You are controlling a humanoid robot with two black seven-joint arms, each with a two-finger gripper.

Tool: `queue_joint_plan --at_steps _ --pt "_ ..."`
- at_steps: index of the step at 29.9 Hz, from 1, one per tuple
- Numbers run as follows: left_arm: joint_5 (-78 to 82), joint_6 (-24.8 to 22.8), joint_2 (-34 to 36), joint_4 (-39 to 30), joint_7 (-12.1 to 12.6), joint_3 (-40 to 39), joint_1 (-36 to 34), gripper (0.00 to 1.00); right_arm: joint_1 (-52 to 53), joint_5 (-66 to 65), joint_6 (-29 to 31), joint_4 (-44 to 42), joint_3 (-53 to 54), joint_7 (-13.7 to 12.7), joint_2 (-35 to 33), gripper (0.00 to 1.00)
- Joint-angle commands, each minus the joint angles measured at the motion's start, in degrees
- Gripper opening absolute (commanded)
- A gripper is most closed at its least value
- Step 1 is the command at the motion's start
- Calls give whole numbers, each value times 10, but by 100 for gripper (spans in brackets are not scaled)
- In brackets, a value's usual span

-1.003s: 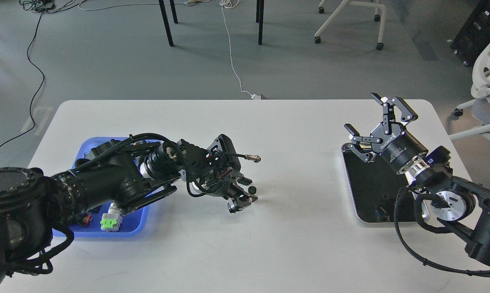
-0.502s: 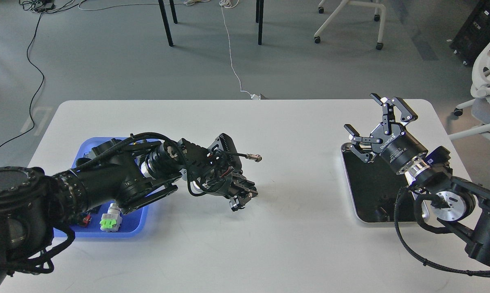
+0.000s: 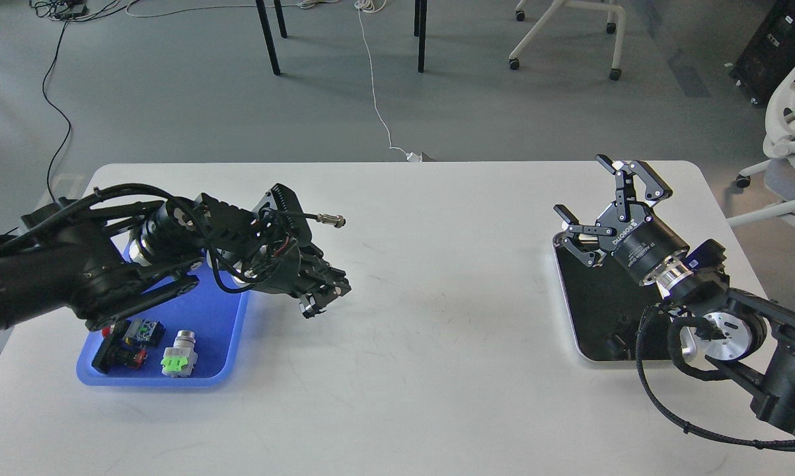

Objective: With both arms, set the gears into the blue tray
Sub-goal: 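Carry the black gear with the left gripper into the blue tray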

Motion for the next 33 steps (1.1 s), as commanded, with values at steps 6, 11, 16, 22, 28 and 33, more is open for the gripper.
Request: queue_joint_plan --at_steps 6,11,16,22,28,33 --pt "-4 -8 156 -31 0 2 22 18 0 -1 0 2 -1 0 2 97" --pt "-8 -9 189 -21 0 -1 48 19 0 -2 0 1 -1 0 2 97" --pt "-8 -7 188 10 0 -23 79 20 0 -2 0 2 -1 0 4 97" --pt "-8 -4 183 38 0 -38 91 22 0 -2 0 2 -1 0 4 97" --pt "-12 -3 172 51 0 -39 93 34 0 -2 0 2 -1 0 4 97" --pt "-16 -3 169 54 0 -39 93 75 1 -2 0 2 -1 0 4 97"
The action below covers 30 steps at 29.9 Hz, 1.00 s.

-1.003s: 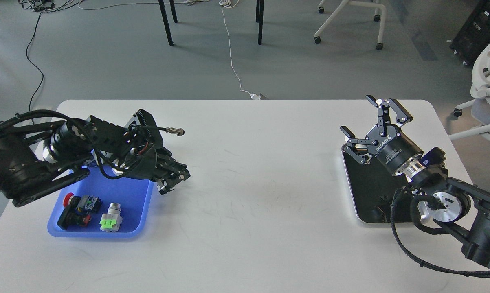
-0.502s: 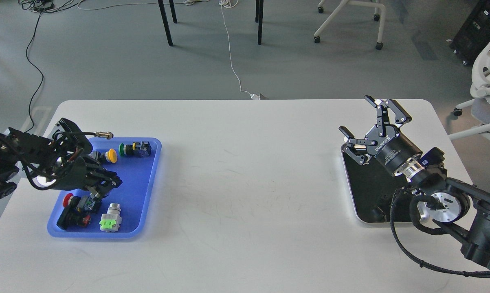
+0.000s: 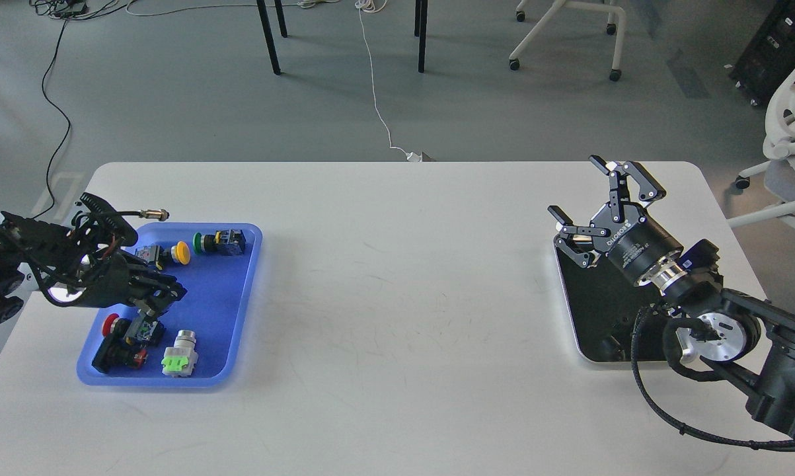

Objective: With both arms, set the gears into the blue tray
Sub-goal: 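Carry the black gear with the left gripper into the blue tray, then release the gear in the blue tray and raise the left gripper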

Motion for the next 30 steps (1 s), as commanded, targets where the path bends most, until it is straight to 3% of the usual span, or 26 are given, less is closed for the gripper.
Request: queue_joint_plan --at_steps 1,9,15,18,23,26,30 --pt "-1 0 -1 1 0 -1 0 78 1 0 0 0 0 0 0 97" --pt "-70 0 12 -14 0 -84 0 84 4 -3 0 -2 -1 0 -1 97" --pt "-318 5 12 -73 0 -144 19 98 7 -8 0 2 -3 0 -13 97" --pt "-468 27 -2 -93 0 -163 52 98 9 -40 0 5 -4 0 -26 97" --pt "-702 83 -74 -108 0 -262 151 98 19 -164 0 8 -5 0 -43 97" --pt "-723 110 -124 -109 0 -358 221 98 35 -297 0 24 -5 0 -72 97" --pt "-734 110 -185 -109 0 -442 282 98 76 -490 0 52 -36 0 -122 97"
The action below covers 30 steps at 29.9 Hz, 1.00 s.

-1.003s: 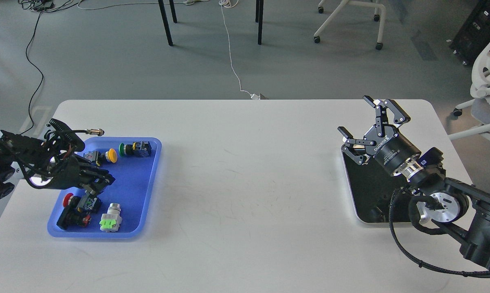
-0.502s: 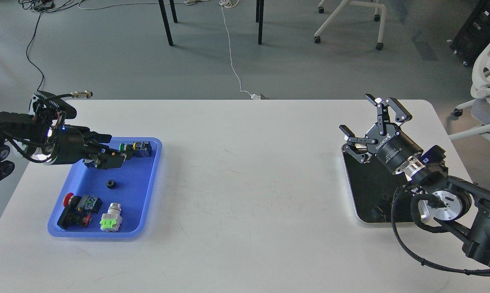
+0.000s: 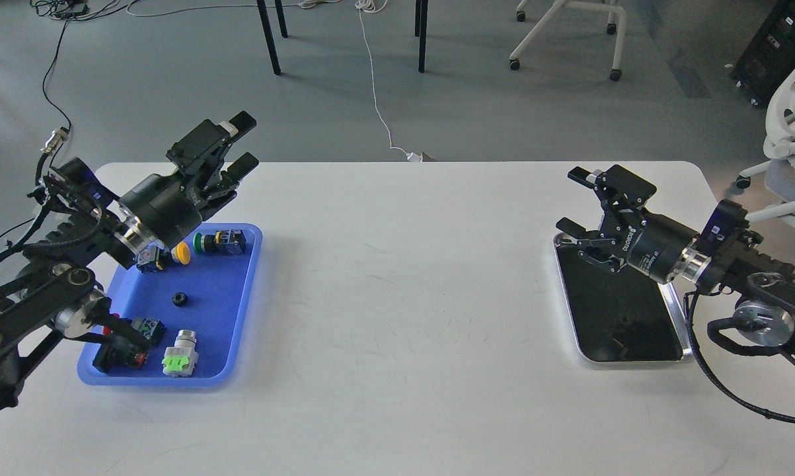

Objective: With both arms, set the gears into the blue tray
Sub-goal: 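Release the gear in the blue tray and raise the left gripper, then move the right gripper down into the metal tray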

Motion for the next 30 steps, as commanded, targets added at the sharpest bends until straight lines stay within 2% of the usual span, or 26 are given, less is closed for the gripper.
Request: queue_joint_plan --at_steps 1,3,7,15,21,30 --pt "-18 -1 -55 0 0 -72 47 98 49 -167 0 17 -44 0 -44 97" --pt "-43 -5 -78 0 0 -104 72 98 92 -247 0 18 -92 0 -65 99" --pt "-73 -35 -113 0 34 -142 93 98 179 -395 0 16 -190 0 -83 99" --pt "-73 -46 -130 0 37 -146 103 98 259 -633 -6 1 -316 0 -77 99" --pt "-73 -48 -130 0 39 -146 103 98 267 -671 -83 -45 -413 0 -27 98" --pt "-73 -49 -130 0 46 -146 103 98 264 -663 -90 -30 -422 0 -12 95"
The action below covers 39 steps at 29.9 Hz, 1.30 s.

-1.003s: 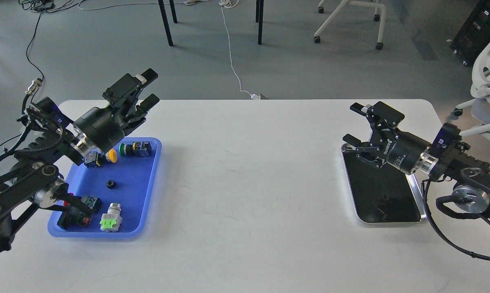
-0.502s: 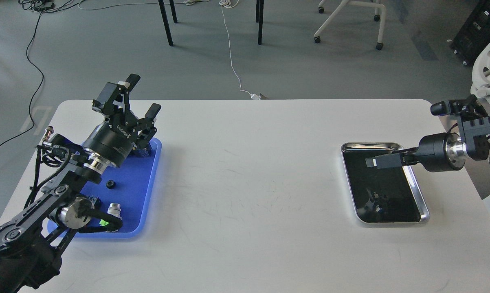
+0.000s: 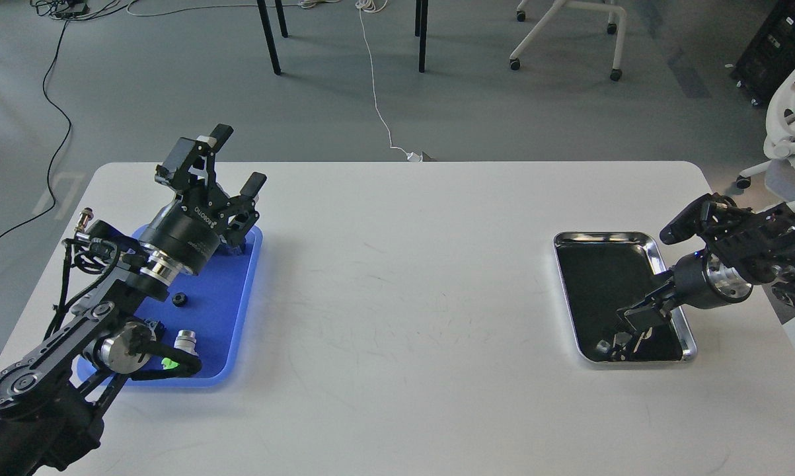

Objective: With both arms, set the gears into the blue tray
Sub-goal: 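Move the right gripper down into the metal tray, then grasp a second small black gear in the metal tray with the right gripper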

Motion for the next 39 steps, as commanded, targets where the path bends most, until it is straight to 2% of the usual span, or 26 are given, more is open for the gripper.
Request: queue_joint_plan --at_steps 1,11,18,20,22,25,28,39 --pt "0 -1 0 0 0 1 0 98 0 4 -1 15 -1 0 1 95" --pt "0 -1 1 0 0 1 0 98 -8 5 -1 29 -5 0 8 90" --pt "0 -1 2 -1 1 0 0 98 -9 5 -1 25 -19 0 17 62" --pt "0 -1 2 0 1 1 0 98 -10 5 -1 25 -20 0 17 60" --pt "0 -1 3 -1 1 1 0 98 -10 5 -1 25 -20 0 17 53" --pt "0 -1 3 0 1 1 0 98 -9 5 -1 25 -20 0 17 51" --pt "0 -1 3 0 1 0 0 98 -9 5 -1 26 -20 0 16 44" --pt "0 -1 3 -1 5 1 0 98 -8 5 -1 28 -28 0 14 30"
